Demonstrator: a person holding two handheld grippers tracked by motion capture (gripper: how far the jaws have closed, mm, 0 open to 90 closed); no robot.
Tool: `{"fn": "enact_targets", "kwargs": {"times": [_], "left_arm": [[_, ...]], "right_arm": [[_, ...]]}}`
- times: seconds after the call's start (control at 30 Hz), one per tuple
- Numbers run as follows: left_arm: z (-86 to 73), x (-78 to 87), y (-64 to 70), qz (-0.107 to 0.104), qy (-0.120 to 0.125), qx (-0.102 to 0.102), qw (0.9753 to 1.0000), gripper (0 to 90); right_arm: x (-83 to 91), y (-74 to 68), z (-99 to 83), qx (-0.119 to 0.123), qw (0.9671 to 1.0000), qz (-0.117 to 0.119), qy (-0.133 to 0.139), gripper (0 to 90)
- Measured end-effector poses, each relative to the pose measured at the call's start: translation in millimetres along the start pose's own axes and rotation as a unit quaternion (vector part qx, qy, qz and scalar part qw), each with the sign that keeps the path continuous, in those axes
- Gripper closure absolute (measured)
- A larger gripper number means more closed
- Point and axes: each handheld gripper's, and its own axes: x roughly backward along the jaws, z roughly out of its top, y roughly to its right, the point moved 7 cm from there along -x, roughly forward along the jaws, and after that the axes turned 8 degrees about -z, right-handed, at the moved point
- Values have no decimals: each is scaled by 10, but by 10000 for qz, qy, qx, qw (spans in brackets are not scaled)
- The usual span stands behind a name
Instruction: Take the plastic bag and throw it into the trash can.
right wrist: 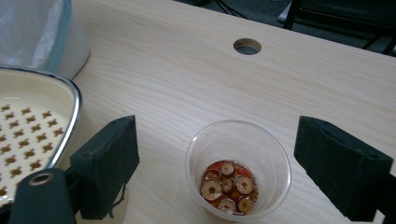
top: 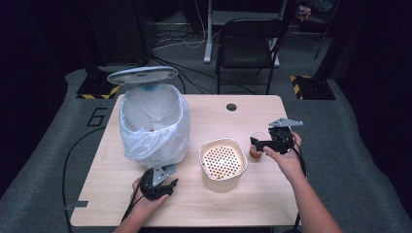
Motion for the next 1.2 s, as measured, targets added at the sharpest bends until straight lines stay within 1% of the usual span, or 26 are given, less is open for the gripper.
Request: {"fn": "enact_targets", "kwargs": {"times": [0.07,0.1,0.2,0.3,0.33,0.37,0.4,0.5,0.67,0.7,0.73,0.8,0.83,0.93,1.07,1.13,1.17,1.2], "left_arm": [[1,-2,-1,26,17,5,10000,362],[-1,1,-1,-5,-2,7,10000,362],[0,1,-1,-2,2,14,10000,362],[-1,2,-2,-2,2,16,10000,362],[0,1,-1,-3,2,14,10000,362],[0,1,-1,-3,2,14,10000,362],[0,1,-1,-4,4,14,10000,362],[-1,1,-2,-2,2,15,10000,362],[-1,1,-2,-4,2,14,10000,362],[-1,1,-2,-1,4,19,10000,362],[0,1,-2,-3,6,15,10000,362],[0,1,-2,-4,5,17,10000,362],[0,1,-2,-4,5,15,10000,362],[0,2,-2,-5,4,16,10000,362],[0,1,-2,-3,6,15,10000,362],[1,-1,-3,20,26,20,10000,362],[1,-1,-3,21,23,19,10000,362],[1,-1,-3,21,24,21,10000,362]], "right_arm": [[-14,18,-16,18,10000,-27,-17,119],[-40,42,-51,7,9999,-86,-54,105],[-88,74,-106,-20,9999,-118,-91,96],[-135,91,-159,-48,9998,-146,-117,92],[-149,90,-179,-71,9997,-164,-181,86],[-167,94,-192,-32,9996,-183,-189,84],[-180,89,-204,-70,9996,-182,-204,84],[-209,90,-229,-45,9995,-180,-236,85],[-273,95,-288,-95,9994,-220,-268,103],[-284,90,-300,-136,9993,-217,-275,113],[-298,95,-312,-117,9993,-218,-267,120],[-323,94,-334,-120,9990,-251,-337,122],[-341,90,-335,-117,9991,-255,-328,139],[-358,81,-329,-106,9992,-261,-301,141],[-407,65,-347,-56,9990,-261,-361,143],[-429,60,-357,-32,9988,-328,-359,148],[-437,48,-357,-122,9987,-330,-367,152],[-448,65,-366,-21,9988,-329,-349,156]]}}
